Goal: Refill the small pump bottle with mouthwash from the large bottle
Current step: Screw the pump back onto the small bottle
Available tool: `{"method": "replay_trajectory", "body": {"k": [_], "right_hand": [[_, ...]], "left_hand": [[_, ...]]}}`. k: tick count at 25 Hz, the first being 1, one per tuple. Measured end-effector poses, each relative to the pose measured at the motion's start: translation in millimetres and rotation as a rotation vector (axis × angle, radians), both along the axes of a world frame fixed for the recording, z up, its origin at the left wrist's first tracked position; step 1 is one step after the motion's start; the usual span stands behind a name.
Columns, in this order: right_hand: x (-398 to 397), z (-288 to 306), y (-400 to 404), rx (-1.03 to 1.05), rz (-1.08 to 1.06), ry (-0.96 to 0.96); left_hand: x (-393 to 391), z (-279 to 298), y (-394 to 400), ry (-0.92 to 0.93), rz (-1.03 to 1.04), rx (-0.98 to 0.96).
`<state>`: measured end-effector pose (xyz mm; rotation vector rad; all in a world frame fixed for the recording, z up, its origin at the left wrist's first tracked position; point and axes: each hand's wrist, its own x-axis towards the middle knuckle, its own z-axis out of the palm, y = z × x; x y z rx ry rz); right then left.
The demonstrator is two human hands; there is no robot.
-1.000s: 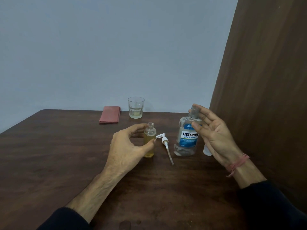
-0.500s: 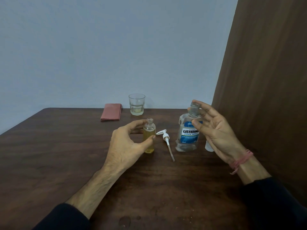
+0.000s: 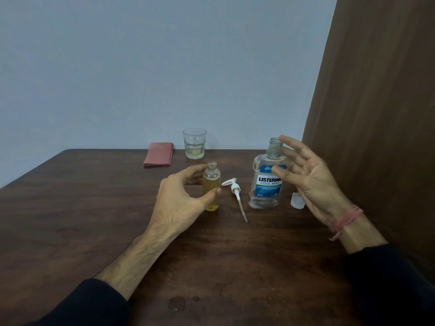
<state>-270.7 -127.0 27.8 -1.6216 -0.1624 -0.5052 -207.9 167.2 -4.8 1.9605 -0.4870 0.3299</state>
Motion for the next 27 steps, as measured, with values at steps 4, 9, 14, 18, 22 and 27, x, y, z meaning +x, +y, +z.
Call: {"method": "replay_trajectory", "body": {"k": [4, 9, 14, 18, 22, 27], "right_hand": [[-10.4, 10.2, 5.9, -0.059, -0.352, -0.227], [-42.1, 13.7, 44.2, -0.366, -0.591, -0.557], [-40.4, -3.6, 98.2, -0.819, -0.441, -0.325], [-27.1, -4.6, 118.8, -1.13, -0.386, 0.086], [-1.1, 2.0, 138.6, -1.428, -0.361, 0.371], [22.0, -4.2, 145.4, -1.561, -0.461, 0.508]], "left_hand": [[-0.4, 0.9, -1.1, 0.007, 0.001, -0.002], [1.1, 0.7, -2.0, 0.008, 0.006, 0.01], [3.6, -1.4, 0.1, 0.002, 0.035, -0.025], [3.9, -3.4, -0.6, 0.035, 0.005, -0.116], [4.6, -1.3, -0.6, 0.045, -0.015, -0.105], [4.3, -0.2, 1.1, 0.044, -0.007, -0.118]]}}
